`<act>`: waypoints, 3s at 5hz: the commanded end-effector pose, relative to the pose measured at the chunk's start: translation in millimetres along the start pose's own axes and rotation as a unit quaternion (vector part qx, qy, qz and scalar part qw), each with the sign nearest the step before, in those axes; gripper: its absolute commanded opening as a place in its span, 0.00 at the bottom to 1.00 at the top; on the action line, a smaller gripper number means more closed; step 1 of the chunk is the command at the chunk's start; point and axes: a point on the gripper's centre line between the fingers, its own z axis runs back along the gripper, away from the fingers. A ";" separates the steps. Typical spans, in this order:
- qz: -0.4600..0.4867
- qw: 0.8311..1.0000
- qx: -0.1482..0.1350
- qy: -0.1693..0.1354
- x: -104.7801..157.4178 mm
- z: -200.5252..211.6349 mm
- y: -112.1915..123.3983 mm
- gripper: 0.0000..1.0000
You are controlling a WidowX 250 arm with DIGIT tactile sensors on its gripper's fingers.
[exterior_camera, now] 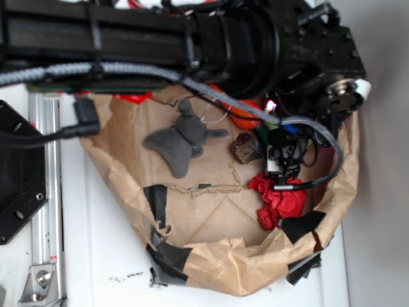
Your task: Grab the rock.
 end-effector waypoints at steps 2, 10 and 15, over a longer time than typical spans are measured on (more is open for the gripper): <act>-0.015 0.991 -0.001 -0.130 -16.4 100.3 -30.7 1.00; -0.201 0.978 0.056 -0.005 -41.7 6.0 -19.4 1.00; -0.157 0.985 0.065 0.007 -45.2 -5.7 -12.6 0.00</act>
